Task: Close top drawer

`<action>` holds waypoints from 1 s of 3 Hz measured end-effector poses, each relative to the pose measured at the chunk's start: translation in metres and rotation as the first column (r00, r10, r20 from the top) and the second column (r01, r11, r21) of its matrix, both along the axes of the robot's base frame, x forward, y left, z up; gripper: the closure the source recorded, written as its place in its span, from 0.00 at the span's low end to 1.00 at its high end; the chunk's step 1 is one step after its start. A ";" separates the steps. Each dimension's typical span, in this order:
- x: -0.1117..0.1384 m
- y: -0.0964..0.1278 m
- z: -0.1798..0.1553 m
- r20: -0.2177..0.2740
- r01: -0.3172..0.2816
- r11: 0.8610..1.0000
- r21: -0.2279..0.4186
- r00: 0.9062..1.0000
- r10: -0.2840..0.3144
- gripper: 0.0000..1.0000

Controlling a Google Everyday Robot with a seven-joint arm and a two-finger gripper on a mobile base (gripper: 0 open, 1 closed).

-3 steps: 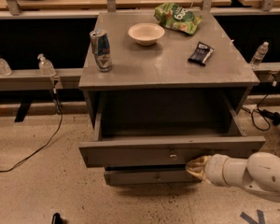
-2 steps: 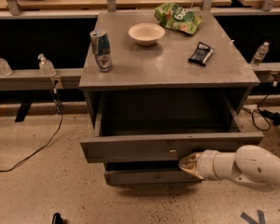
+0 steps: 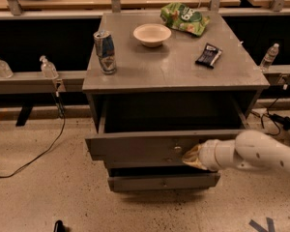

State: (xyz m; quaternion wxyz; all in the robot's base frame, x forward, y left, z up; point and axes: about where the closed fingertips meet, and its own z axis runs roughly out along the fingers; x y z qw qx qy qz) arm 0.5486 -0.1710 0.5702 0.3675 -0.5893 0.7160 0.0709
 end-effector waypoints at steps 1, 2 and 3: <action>0.013 -0.006 0.008 -0.002 -0.004 1.000 -0.023 1.000 0.004 1.00; 0.036 -0.021 0.017 -0.009 0.007 0.999 -0.037 1.000 -0.007 1.00; 0.075 -0.044 0.046 -0.016 0.018 1.000 0.000 1.000 -0.018 1.00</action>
Offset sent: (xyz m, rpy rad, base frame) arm 0.1295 -0.0883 0.0575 -0.0979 0.0373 -0.0574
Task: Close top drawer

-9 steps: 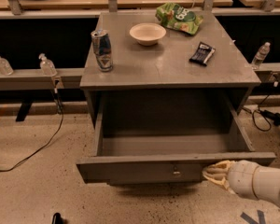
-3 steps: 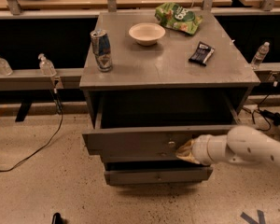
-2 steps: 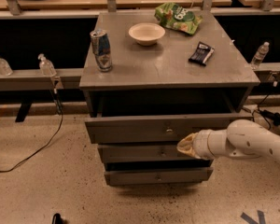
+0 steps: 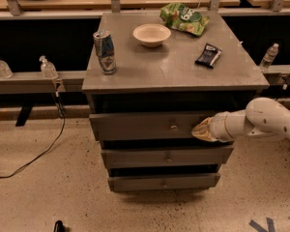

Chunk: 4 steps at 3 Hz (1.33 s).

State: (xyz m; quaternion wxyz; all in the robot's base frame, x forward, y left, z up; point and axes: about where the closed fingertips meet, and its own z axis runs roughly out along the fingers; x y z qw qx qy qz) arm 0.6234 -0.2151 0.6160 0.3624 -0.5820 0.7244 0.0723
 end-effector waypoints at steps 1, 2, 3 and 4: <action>0.000 0.000 0.000 -0.001 0.000 1.000 0.000 1.000 0.000 1.00; 0.016 0.002 -0.003 0.017 -0.008 1.000 -0.006 1.000 0.008 1.00; 0.027 -0.001 -0.010 0.026 -0.004 1.000 0.007 1.000 0.004 1.00; 0.026 -0.002 -0.011 0.031 -0.004 1.000 0.011 1.000 0.004 1.00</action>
Offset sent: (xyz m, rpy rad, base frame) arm 0.0460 0.0003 -0.0031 -0.0189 -0.0538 0.0157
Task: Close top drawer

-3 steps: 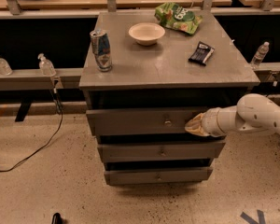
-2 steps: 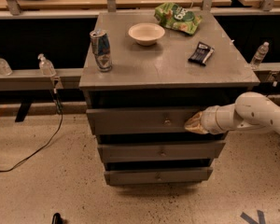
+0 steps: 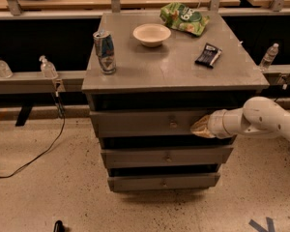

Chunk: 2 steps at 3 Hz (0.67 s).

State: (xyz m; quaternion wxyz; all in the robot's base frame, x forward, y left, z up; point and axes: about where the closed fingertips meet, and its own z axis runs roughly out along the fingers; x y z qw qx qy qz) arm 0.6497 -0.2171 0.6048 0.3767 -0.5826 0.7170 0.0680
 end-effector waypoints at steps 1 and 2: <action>-0.024 -0.007 -0.006 -0.004 -0.003 1.000 0.017 1.000 0.003 1.00; -0.050 -0.017 -0.007 0.009 0.030 0.999 0.037 1.000 -0.030 1.00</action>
Offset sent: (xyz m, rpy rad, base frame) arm -0.0793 -0.0361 -0.0049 0.0544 -0.0342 -0.0847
